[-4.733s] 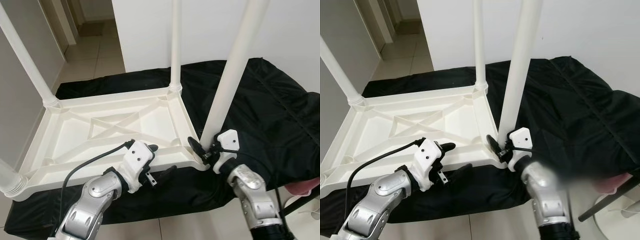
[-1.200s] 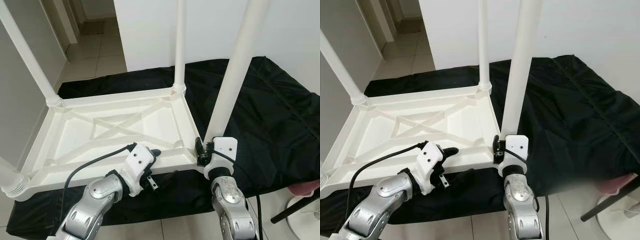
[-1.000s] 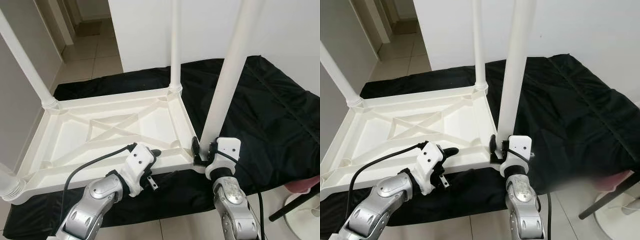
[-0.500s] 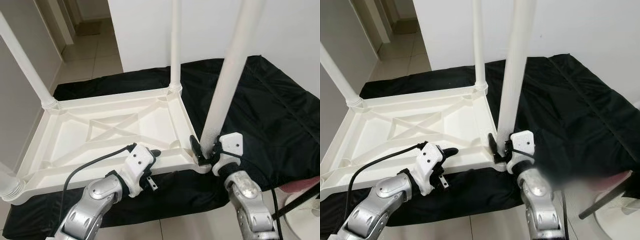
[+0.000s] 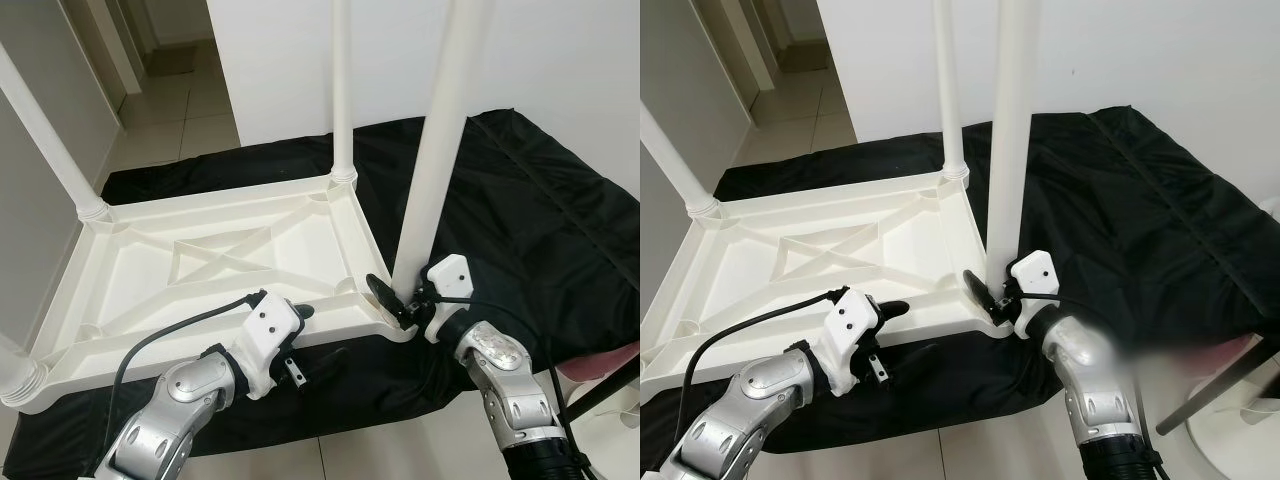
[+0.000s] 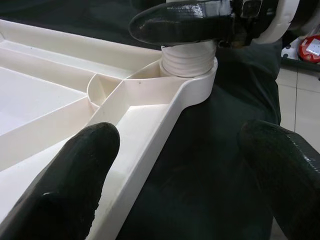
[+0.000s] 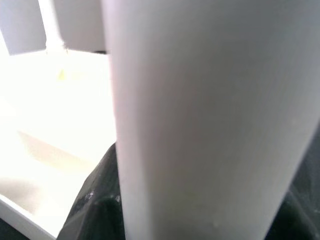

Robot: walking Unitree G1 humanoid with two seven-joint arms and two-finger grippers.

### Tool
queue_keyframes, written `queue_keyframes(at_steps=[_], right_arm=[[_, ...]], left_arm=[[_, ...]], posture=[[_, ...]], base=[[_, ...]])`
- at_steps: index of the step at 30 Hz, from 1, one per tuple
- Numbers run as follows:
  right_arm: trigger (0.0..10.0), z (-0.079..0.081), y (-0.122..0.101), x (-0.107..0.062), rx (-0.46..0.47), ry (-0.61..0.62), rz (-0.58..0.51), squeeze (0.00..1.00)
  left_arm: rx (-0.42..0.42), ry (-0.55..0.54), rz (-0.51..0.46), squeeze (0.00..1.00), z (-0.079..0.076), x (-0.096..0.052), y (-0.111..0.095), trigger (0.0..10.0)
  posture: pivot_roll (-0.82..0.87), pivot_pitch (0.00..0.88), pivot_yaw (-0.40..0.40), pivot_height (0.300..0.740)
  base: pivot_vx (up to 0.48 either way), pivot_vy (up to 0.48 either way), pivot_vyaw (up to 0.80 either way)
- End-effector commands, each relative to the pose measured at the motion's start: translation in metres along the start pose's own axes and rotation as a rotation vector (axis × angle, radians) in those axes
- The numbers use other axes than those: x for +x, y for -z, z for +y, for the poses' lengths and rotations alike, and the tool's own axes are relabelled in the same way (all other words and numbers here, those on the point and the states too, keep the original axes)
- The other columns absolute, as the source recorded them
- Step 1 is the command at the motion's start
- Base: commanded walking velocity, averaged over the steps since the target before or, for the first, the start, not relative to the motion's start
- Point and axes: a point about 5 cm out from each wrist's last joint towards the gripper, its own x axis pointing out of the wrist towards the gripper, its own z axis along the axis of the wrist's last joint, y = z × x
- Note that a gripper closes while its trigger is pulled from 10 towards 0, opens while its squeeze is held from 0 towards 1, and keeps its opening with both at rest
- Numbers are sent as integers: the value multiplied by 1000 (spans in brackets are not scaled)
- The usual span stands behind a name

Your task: Building children table

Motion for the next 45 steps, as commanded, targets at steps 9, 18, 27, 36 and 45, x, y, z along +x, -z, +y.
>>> queue_keyframes(at_steps=[9, 18, 27, 36, 45], right_arm=[[10000, 5, 11, -2, 64, 27, 21, 0], [10000, 12, 2, 0, 155, 331, 25, 0], [10000, 21, 5, -2, 184, 546, 72, 0], [10000, 39, -11, 8, 263, 596, 7, 0], [10000, 30, -13, 3, 218, 474, -14, 0]], left_arm=[[-5, 54, 13, 0, -6, -5, 0, 10000], [-15, 52, 12, 0, -7, -4, 0, 10000], [-22, 65, 11, 0, -9, -2, 1, 10000], [-16, 79, 13, 0, -9, 2, 0, 10000], [-20, 65, -2, 0, -6, 4, -2, 10000]], posture=[[-71, 32, 80, 740], [-77, 37, 75, 740], [-94, 34, 76, 740], [-100, 29, 81, 740], [-111, 26, 83, 740]], base=[[0, 0, 0], [0, 0, 0], [0, 0, 0], [0, 0, 0], [0, 0, 0]])
